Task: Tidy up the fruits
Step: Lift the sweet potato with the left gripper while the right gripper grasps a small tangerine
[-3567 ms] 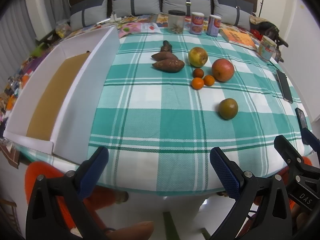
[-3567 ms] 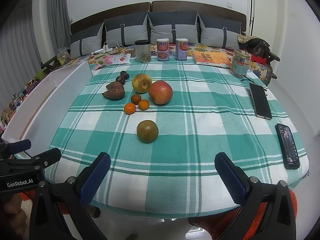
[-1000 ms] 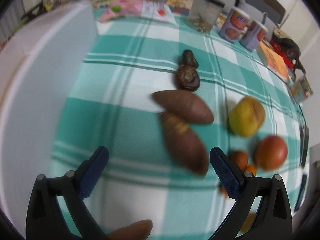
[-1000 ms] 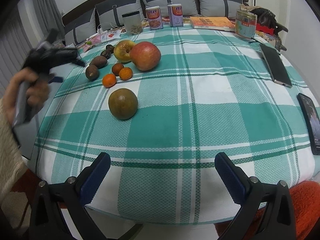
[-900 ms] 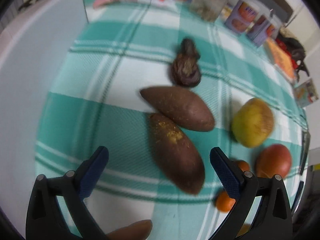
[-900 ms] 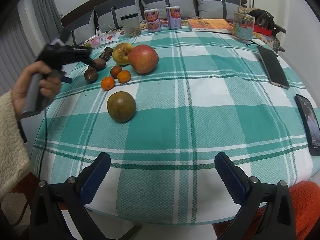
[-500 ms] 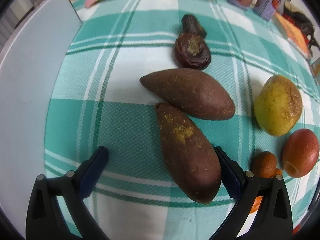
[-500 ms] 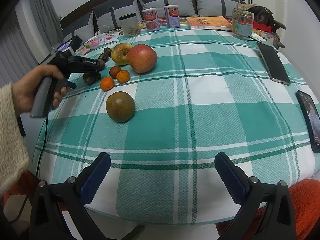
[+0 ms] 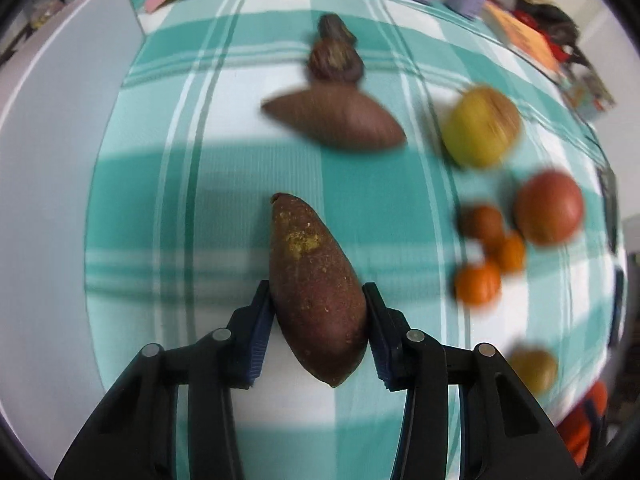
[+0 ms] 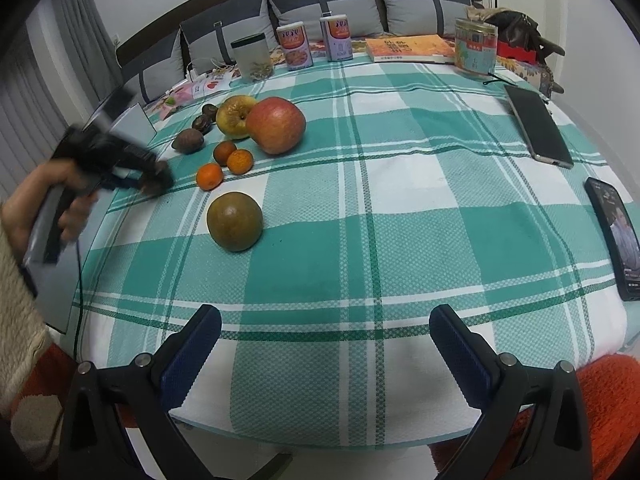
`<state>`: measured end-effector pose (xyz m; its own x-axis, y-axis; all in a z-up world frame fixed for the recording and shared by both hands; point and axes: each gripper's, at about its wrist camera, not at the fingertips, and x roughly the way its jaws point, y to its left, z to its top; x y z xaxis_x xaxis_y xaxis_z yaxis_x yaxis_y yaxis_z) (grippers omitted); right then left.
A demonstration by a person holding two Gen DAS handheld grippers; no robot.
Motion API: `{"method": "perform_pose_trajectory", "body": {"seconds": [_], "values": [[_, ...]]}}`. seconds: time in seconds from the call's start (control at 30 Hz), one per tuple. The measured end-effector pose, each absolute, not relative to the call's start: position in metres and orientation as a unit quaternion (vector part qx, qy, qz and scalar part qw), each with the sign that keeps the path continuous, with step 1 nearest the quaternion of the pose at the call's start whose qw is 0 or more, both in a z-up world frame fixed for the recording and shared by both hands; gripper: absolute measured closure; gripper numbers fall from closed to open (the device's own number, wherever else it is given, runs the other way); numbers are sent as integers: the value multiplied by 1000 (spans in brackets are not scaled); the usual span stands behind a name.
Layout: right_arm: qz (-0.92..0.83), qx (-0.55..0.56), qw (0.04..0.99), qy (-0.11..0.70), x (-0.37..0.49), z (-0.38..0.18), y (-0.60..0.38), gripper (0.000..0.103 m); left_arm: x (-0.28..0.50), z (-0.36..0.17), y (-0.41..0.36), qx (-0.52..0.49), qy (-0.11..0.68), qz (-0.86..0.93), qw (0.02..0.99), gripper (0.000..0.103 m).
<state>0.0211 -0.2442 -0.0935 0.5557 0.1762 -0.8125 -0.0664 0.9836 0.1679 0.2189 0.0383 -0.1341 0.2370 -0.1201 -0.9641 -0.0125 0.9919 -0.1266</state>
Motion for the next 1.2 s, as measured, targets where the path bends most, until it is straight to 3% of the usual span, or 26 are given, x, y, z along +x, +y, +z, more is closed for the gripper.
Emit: {"method": "perform_pose_trajectory", "body": {"seconds": [0.33,0.47,0.57,0.63,0.73,0.9,0.97,1.03,1.2], "values": [[66,63,873,479,21,-101,-240,0,123,-144,35,12,583,-85,808,56],[57,61,874,479,19,-100,-241,0,109,-136,51,8,573,-78,816,35],[53,59,876,475,16,-98,-241,0,95,-126,68,7,562,-78,823,35],[54,63,873,480,17,-99,-240,0,92,-122,67,13,558,-79,826,38],[75,79,868,484,29,-91,-236,0,91,-124,55,19,563,-91,822,58],[187,66,863,464,88,-47,-195,0,90,-123,55,3,552,-72,831,61],[237,48,840,486,126,-45,-164,11,86,-123,64,-30,553,-65,830,61],[258,58,802,536,161,-62,-141,35,80,-124,71,-48,553,-62,829,61],[207,89,748,624,225,-112,-115,42,69,-123,83,-71,555,-54,827,61]]}}
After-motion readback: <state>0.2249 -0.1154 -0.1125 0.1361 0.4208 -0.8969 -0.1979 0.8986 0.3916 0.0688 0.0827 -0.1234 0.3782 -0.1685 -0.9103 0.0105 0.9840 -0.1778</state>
